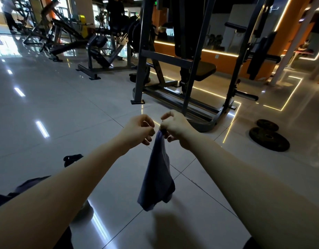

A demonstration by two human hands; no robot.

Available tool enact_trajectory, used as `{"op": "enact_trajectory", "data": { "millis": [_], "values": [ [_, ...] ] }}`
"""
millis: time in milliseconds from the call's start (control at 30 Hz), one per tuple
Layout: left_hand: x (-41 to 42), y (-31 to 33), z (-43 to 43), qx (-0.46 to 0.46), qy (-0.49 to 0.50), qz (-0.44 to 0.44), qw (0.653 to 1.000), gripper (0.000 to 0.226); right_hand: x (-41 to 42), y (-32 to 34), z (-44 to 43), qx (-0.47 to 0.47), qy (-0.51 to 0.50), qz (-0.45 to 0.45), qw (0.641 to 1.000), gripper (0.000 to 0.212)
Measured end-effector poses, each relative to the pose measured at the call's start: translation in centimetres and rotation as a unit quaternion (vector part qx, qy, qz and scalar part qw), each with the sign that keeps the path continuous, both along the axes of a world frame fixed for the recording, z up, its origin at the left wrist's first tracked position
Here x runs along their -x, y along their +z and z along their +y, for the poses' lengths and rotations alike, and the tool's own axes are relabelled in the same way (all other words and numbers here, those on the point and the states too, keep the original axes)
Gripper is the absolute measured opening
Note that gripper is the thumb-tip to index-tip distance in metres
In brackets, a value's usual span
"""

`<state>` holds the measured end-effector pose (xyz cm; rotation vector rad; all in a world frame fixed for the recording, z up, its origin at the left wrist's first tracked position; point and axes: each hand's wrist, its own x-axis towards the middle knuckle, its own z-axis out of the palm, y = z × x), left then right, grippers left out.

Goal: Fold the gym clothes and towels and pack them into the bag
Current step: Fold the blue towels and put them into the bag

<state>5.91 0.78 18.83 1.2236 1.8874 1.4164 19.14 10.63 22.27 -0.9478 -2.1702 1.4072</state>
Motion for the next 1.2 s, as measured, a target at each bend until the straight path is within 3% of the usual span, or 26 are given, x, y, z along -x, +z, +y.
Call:
{"op": "enact_trajectory", "data": {
  "millis": [133, 300, 500, 633, 767, 867, 1033, 1200],
  "values": [
    [-0.4, -0.2, 0.0, 0.010, -0.035, 0.051, 0.998, 0.006, -0.6, 0.3, 1.2, 0.042, -0.028, 0.042, 0.998, 0.019],
    [-0.3, -1.9, 0.5, 0.057, -0.020, 0.180, 0.982, 0.029, -1.1, 1.0, 2.1, 0.086, -0.016, 0.080, 0.993, 0.020],
    [0.5, -2.7, 0.6, 0.074, 0.048, 0.206, 0.975, 0.005, -1.6, 2.2, 2.1, -0.022, 0.054, 0.049, 0.997, 0.023],
    [0.7, -2.1, 0.2, 0.060, 0.056, 0.177, 0.981, 0.018, -1.6, 2.4, 2.5, -0.133, 0.055, 0.019, 0.989, 0.016],
    [1.0, -1.8, -0.1, 0.010, 0.098, 0.176, 0.980, 0.020, -1.7, 2.8, 2.7, -0.176, 0.026, 0.019, 0.984, 0.011],
    [0.7, -1.7, -0.3, -0.063, 0.105, 0.227, 0.966, 0.019, -1.6, 2.9, 3.1, -0.202, -0.009, 0.010, 0.979, 0.011],
    [-1.5, -2.4, 0.1, -0.128, 0.031, 0.352, 0.927, 0.004, -1.4, 3.0, 3.3, -0.245, -0.051, -0.023, 0.968, 0.008],
    [-3.9, -3.1, 0.7, -0.099, 0.062, 0.264, 0.958, 0.004, -0.6, 3.0, 1.9, -0.238, -0.057, -0.033, 0.969, 0.010]
  ]
}}
